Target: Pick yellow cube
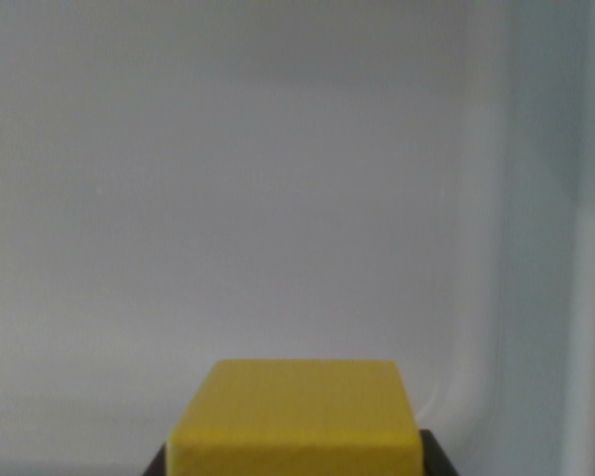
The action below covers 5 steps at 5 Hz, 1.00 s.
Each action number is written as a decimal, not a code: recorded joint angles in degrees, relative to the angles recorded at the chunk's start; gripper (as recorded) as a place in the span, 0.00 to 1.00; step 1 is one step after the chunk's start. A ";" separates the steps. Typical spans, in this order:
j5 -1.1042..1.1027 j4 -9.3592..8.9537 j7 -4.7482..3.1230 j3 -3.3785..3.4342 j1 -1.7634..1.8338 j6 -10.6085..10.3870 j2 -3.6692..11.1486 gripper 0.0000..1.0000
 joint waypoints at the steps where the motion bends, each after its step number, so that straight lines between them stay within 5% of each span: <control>1: 0.00 0.00 0.00 0.00 0.00 0.00 0.00 1.00; 2: -0.23 1.00 0.21 -0.03 0.04 1.66 -0.68 1.00; 5: -0.42 1.84 0.38 -0.06 0.07 3.06 -1.26 1.00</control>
